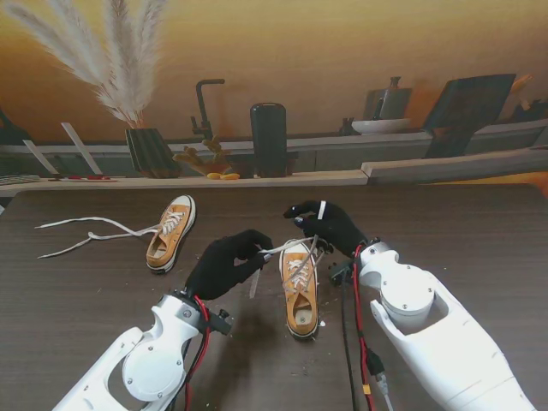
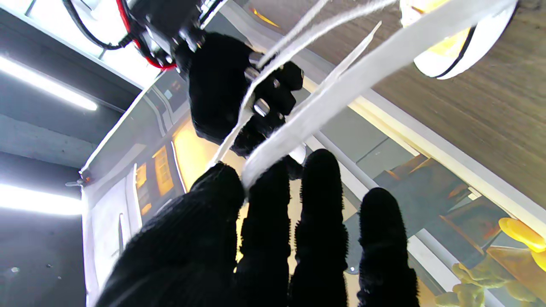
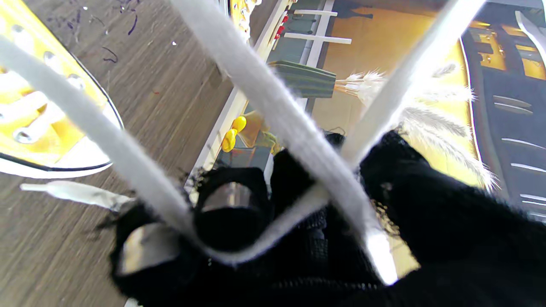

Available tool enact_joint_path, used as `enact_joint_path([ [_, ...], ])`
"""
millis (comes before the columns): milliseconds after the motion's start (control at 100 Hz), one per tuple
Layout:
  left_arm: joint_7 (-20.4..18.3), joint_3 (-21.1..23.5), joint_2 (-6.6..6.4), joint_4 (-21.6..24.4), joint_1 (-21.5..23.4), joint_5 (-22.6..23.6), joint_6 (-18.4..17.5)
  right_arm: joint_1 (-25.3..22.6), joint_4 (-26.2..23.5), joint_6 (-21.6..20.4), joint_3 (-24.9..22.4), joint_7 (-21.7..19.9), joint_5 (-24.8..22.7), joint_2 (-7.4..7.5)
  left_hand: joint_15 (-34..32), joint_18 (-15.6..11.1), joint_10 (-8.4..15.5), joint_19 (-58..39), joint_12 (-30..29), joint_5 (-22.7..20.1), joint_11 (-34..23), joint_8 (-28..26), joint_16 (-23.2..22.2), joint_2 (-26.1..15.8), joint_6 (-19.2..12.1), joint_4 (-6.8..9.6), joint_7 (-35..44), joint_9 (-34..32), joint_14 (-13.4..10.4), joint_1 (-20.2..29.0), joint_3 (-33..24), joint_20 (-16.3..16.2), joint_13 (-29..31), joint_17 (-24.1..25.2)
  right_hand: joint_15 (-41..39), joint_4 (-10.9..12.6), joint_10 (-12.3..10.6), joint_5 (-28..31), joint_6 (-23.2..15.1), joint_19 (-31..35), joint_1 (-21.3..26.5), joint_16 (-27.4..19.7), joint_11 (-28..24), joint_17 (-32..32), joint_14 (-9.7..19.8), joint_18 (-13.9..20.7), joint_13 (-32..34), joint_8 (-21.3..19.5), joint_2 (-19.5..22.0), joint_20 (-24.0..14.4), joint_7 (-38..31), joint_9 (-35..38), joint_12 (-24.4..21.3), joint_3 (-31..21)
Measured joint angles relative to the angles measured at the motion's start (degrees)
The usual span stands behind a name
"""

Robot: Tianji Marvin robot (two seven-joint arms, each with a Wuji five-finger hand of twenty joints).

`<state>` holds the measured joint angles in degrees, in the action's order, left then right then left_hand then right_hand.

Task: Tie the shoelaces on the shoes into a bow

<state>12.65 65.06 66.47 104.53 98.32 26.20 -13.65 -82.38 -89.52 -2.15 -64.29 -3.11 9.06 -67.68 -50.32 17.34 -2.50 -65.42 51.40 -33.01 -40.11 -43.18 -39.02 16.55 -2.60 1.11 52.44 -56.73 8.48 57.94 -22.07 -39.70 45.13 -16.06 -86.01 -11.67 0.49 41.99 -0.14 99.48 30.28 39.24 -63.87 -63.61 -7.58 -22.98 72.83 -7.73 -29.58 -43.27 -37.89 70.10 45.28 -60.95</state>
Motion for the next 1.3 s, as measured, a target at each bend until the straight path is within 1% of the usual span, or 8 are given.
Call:
enact_joint_path([
  [110,0.2,1.04,-0.4,1.69,3.34,3.8,-1.46,0.0,0.01,0.04,0.17,0.7,-0.25,-0.33,-0.01,0.0,0.0,-0.03,0.0,-0.03,-0.03,0.02,0.0,0.0,0.0,0.0,-0.4,-0.01,-0.04,0.04,0.06,0.18,0.0,-0.12,-1.95,0.0,0.6,0.0,0.0,1.44,0.0,0.75,2.28,-0.62,1.53,0.71,0.0,0.0,-0.01,0.05,-0.48,0.0,-2.07,-0.01],
  [340,1.52,0.32,-0.95,2.57,7.81,4.77,-2.41,-0.35,-0.62,1.86,0.53,4.48,0.32,-1.26,-0.02,0.0,0.0,-0.4,0.0,-0.03,-0.04,1.59,0.0,0.0,0.02,0.52,-2.1,-0.02,-0.04,0.1,0.72,0.34,0.0,-0.56,-5.36,0.0,0.69,1.26,0.06,3.56,0.0,2.87,4.97,-1.84,5.97,7.02,0.59,0.62,-2.15,-0.77,-1.32,0.0,-5.5,-1.7],
  [560,5.17,-2.46,-0.76,0.16,7.72,5.3,-1.34,-0.48,-1.1,3.27,0.73,5.61,0.2,-1.74,-0.02,0.0,0.0,-0.58,0.0,-0.27,-0.05,4.47,0.0,0.0,0.02,1.06,-3.37,-0.02,-0.05,0.72,1.86,0.36,0.0,-0.58,-7.54,-0.19,0.01,3.09,0.06,3.95,0.6,5.43,5.73,-2.09,7.55,9.91,0.61,1.44,-5.82,-1.55,-3.83,0.57,-6.35,-2.33],
  [930,8.6,-7.18,0.08,-5.66,5.13,5.58,-0.61,-0.49,-1.28,3.59,1.14,8.13,0.65,-2.42,0.51,-0.06,0.01,-0.19,-0.06,-1.4,1.75,13.16,0.0,-0.25,0.05,1.73,-10.54,0.1,-0.05,1.25,5.24,1.23,-0.17,0.35,-8.17,-0.79,-0.16,4.01,0.05,3.96,1.14,6.33,6.52,-2.49,7.73,9.98,1.21,1.9,-6.97,-1.71,-5.73,1.75,-7.0,-2.41],
  [970,8.53,-7.37,0.18,-5.9,4.99,5.52,-0.57,-0.48,-1.28,3.57,1.19,8.32,0.65,-2.46,4.05,-0.16,0.01,1.4,-0.06,-0.05,4.76,14.66,0.0,-0.3,0.27,2.68,-15.63,3.01,-0.05,-1.31,6.26,1.59,-2.49,1.79,-8.19,-0.8,-0.17,3.92,0.05,3.96,1.14,6.36,6.53,-2.51,7.89,9.98,1.21,1.91,-7.01,-1.71,-6.13,1.76,-7.01,-2.41],
  [1090,3.85,-6.67,0.09,-5.7,5.13,4.77,-1.13,-0.5,-1.39,3.53,1.27,8.71,0.97,-2.59,11.83,-0.33,-0.03,6.65,-9.88,3.55,9.86,18.34,0.0,-3.84,1.74,5.69,-27.89,14.92,-0.06,-11.38,10.54,1.98,-10.22,5.86,-8.35,-2.02,-0.18,3.92,0.06,3.97,1.15,6.4,6.53,-2.52,7.95,9.98,1.21,1.91,-7.48,-1.71,-6.23,1.76,-7.03,-2.42],
  [1210,-0.04,-5.35,-0.77,-4.46,5.98,7.02,-1.4,-0.71,-1.83,3.33,1.28,8.78,0.98,-2.61,20.76,-2.59,-2.21,14.6,-15.65,7.02,19.7,22.87,1.53,-6.1,1.53,5.51,-36.4,30.2,-0.32,-16.67,18.29,2.04,-21.98,11.3,-8.48,-2.03,-0.18,3.92,0.05,3.96,1.16,6.41,6.55,-2.52,7.95,9.98,1.21,2.01,-7.49,-1.71,-6.81,1.76,-7.04,-2.42],
  [1300,-3.2,-3.47,-1.82,-2.57,7.23,10.45,-1.5,-0.95,-2.2,2.97,1.28,8.79,0.95,-2.6,23.5,-3.05,-2.38,17.62,-16.34,6.78,22.59,23.79,1.53,-7.82,1.49,4.97,-38.38,34.22,-0.8,-17.47,20.57,1.3,-25.33,12.52,-8.53,-2.04,-0.18,3.92,0.06,3.96,1.17,6.41,6.56,-2.52,7.96,9.98,1.21,2.02,-7.49,-1.71,-6.84,1.76,-7.04,-2.42],
])
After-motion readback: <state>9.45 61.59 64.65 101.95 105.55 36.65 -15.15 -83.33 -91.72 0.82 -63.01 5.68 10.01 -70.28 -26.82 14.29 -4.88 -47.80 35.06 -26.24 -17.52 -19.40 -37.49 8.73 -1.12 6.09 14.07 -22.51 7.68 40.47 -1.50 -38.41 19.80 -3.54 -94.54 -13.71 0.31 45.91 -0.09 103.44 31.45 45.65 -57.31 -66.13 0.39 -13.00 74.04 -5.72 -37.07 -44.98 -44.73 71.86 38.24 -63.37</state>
